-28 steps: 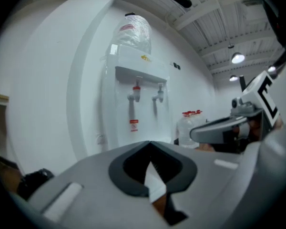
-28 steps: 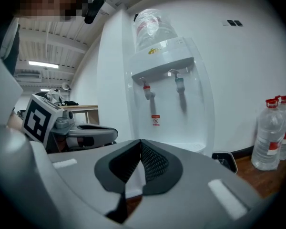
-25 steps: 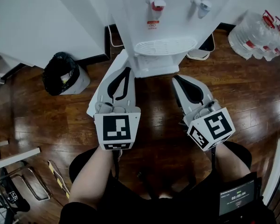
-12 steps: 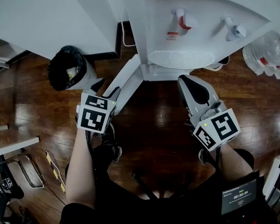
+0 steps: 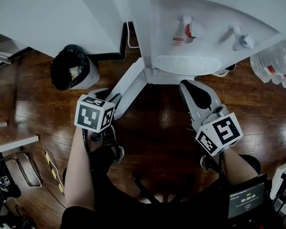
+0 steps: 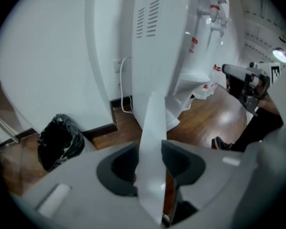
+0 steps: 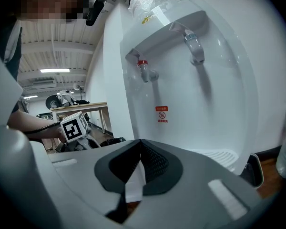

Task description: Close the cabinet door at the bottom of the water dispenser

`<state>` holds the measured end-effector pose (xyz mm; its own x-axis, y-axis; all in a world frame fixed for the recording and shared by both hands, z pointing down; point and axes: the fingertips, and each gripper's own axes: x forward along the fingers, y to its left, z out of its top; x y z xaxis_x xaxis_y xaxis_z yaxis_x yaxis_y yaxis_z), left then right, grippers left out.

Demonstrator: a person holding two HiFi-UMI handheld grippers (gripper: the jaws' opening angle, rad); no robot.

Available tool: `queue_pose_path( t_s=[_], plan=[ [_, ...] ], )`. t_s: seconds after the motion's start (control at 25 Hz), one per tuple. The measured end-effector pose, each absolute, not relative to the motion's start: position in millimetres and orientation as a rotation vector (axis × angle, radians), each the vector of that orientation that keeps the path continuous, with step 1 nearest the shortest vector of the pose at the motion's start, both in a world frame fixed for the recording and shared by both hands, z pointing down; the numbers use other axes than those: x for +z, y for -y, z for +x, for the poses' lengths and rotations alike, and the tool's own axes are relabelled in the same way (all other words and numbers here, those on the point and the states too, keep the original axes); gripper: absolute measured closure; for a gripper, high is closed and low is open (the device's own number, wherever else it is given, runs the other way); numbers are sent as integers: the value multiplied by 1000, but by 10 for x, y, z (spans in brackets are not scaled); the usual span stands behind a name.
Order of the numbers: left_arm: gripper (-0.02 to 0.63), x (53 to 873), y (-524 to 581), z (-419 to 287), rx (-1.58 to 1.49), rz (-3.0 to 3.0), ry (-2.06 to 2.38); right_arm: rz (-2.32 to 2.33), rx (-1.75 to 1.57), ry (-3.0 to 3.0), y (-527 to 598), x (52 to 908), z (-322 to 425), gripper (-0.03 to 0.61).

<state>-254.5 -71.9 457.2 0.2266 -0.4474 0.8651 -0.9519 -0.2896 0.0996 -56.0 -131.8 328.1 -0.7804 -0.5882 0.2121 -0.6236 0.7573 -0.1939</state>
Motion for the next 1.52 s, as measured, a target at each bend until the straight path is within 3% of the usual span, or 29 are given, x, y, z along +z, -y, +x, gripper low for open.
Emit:
queue_pose_path(
  t_s=[0.32,0.56,0.92,1.28,1.52],
  plan=[
    [442,4577,428,-2083,1123,1981,997,970,275,2804,1159,3136,-382,574],
    [459,4625,320,-1596,976,2047,880,1005,147,2772,1055,3047,-157,574],
    [445,4620,447,-1114,950,2047,936,993,272,2572,913,3939,212,574],
    [444,4787,639,-474,728,2153,875,1192,502,2440,1085,4733,580,574],
    [380,5539,516,-773,1014,2112,1012,1530,742,2115,737,5140,1241,553]
  ],
)
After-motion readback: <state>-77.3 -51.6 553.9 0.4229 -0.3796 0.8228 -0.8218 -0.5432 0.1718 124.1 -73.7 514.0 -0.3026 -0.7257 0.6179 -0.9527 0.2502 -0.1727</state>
